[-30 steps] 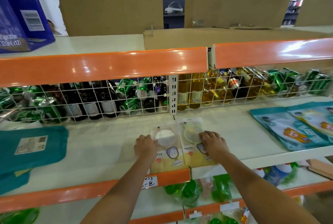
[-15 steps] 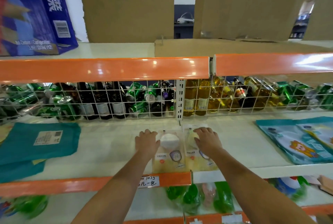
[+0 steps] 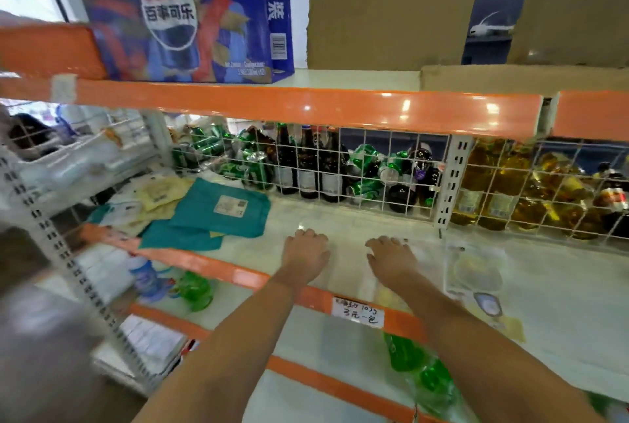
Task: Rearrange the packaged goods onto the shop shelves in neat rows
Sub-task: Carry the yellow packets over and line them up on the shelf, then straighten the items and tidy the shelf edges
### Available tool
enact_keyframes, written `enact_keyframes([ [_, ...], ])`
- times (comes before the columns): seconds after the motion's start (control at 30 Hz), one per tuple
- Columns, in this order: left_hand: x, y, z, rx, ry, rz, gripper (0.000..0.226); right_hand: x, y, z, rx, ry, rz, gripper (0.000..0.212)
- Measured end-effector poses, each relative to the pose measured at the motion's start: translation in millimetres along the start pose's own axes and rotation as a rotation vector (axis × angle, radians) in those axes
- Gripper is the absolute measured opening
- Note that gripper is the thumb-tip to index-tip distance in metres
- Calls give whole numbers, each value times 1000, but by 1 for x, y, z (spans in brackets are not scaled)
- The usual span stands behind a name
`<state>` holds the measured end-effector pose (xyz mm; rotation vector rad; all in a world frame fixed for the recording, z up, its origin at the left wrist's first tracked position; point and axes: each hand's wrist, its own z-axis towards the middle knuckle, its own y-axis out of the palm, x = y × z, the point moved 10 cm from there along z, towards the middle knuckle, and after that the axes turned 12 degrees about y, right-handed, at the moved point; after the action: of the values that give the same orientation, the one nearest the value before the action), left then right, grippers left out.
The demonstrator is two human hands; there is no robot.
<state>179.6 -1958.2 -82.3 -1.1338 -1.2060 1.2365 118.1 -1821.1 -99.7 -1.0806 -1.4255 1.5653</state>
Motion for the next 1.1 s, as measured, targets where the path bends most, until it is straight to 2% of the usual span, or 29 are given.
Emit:
enact_keyframes([
  [0.3, -127, -15, -64, -10, -240, 46, 41, -147, 3, 7, 35, -208, 21, 40],
  [0.67, -293, -28, -134, -20, -403, 39, 41, -312, 15, 29, 25, -279, -2, 36],
  [0.83, -348, -13, -155, -25, -449, 18, 40, -348, 36, 42, -8, -239, -12, 40],
  [1.1, -393, -23, -131, 95, -405, 13, 36, -366, 49, 90, -87, -208, 35, 72],
])
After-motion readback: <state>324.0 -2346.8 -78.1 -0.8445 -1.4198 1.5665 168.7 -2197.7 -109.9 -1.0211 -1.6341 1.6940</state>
